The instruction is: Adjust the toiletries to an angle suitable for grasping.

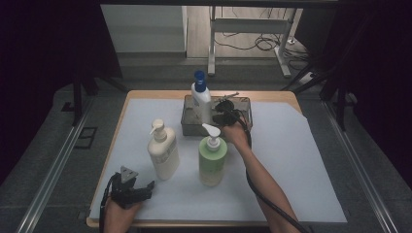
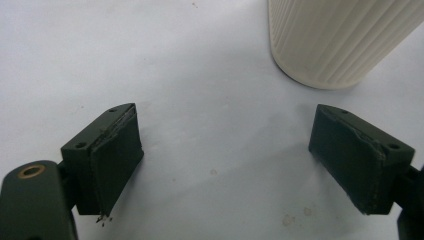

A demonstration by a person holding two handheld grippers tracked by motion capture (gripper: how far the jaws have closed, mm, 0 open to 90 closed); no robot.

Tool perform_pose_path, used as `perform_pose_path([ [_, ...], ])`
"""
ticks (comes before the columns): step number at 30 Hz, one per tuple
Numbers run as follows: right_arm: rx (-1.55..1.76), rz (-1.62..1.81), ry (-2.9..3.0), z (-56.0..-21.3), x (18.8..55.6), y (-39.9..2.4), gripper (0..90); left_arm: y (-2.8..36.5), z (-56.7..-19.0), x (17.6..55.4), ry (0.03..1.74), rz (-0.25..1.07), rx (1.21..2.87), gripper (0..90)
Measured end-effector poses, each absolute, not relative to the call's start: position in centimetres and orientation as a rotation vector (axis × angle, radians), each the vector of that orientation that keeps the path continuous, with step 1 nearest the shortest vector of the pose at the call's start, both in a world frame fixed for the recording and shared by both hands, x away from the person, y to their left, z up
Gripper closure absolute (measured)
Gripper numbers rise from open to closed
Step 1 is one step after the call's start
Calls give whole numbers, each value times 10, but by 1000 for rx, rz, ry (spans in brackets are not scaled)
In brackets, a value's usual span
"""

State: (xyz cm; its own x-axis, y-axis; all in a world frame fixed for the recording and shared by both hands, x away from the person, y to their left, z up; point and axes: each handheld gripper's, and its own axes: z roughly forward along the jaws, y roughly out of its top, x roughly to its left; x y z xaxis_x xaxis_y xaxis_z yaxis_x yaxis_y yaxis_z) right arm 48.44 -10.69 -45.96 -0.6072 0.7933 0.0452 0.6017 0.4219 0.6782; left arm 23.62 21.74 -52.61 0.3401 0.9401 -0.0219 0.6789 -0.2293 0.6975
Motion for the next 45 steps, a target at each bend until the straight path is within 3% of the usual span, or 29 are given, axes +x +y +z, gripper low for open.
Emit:
perform_pose_path([
  [45,1140,1090,2459,-463,481,-68,883,217,-526,236,1411,548,1994,132],
])
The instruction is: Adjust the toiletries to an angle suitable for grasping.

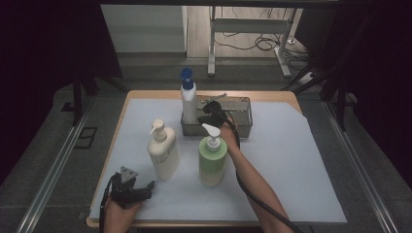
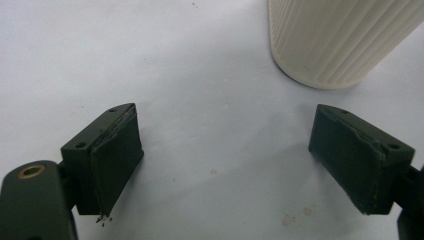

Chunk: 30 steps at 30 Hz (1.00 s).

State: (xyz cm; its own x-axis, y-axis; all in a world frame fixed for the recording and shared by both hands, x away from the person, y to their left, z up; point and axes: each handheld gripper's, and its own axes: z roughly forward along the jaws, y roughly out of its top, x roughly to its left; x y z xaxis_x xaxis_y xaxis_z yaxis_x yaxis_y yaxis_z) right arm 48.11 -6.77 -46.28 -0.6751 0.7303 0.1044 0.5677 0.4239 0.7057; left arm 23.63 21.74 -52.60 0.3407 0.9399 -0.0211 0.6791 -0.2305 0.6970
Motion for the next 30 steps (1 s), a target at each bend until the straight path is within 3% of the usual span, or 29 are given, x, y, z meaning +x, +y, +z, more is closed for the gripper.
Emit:
perform_pose_path([
  [11,1144,1090,2459,-464,481,-69,846,217,-526,236,1411,548,1994,132],
  [17,1131,1081,2442,-458,478,-75,733,217,-526,236,1411,549,1994,132],
  [26,1126,1129,2416,-446,469,-93,472,217,-526,236,1410,548,1993,132],
  [30,1103,1155,2432,-441,464,-101,415,217,-526,236,1411,548,1993,132],
])
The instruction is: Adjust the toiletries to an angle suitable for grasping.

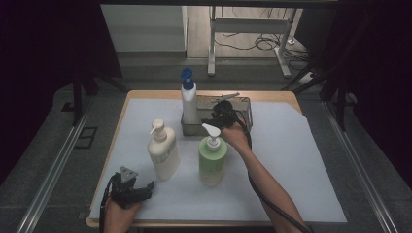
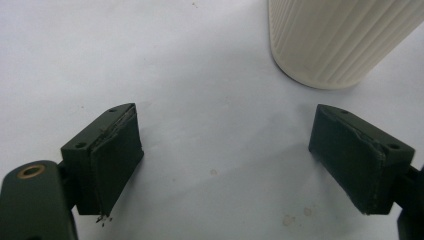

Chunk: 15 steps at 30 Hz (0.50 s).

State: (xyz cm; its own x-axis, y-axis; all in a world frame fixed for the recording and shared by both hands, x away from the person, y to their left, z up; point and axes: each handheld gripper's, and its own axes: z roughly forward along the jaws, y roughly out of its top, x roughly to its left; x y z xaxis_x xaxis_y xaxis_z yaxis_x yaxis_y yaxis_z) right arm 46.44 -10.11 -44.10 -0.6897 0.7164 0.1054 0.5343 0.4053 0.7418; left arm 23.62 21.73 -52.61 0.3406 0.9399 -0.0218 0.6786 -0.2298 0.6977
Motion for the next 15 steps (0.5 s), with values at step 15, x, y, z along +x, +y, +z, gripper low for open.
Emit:
perform_pose_path([
  [15,1006,1188,2455,-426,438,-132,307,217,-526,236,1411,549,1994,132],
])
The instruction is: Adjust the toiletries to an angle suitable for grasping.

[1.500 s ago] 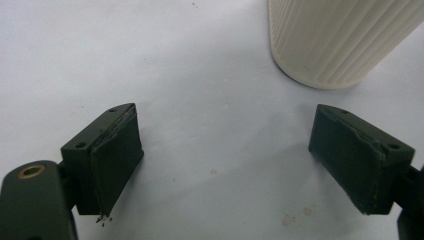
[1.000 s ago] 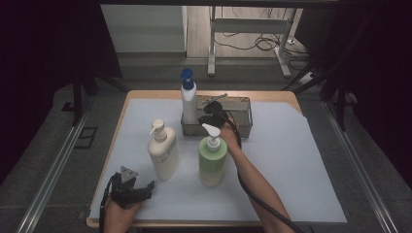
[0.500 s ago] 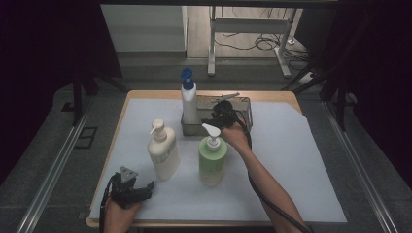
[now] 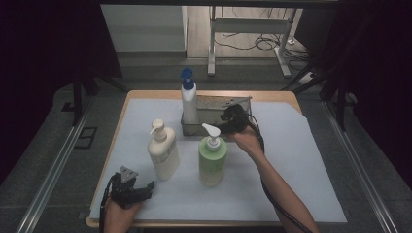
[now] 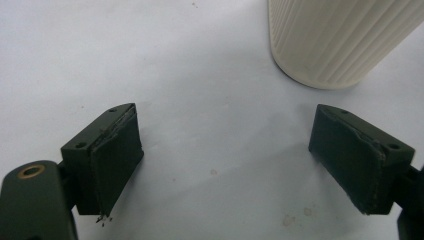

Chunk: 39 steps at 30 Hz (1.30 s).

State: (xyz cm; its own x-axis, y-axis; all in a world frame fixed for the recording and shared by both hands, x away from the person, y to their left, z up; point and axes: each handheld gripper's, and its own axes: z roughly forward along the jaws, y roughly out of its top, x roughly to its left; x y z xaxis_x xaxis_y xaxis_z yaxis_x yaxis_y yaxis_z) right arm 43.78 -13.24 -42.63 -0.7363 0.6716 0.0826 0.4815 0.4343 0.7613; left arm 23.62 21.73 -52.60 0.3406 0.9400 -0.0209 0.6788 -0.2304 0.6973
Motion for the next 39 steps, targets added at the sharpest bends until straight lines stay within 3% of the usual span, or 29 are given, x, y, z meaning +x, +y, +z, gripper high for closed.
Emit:
perform_pose_path([
  [39,886,1166,2465,-427,353,-206,155,217,-526,236,1411,550,1995,132],
])
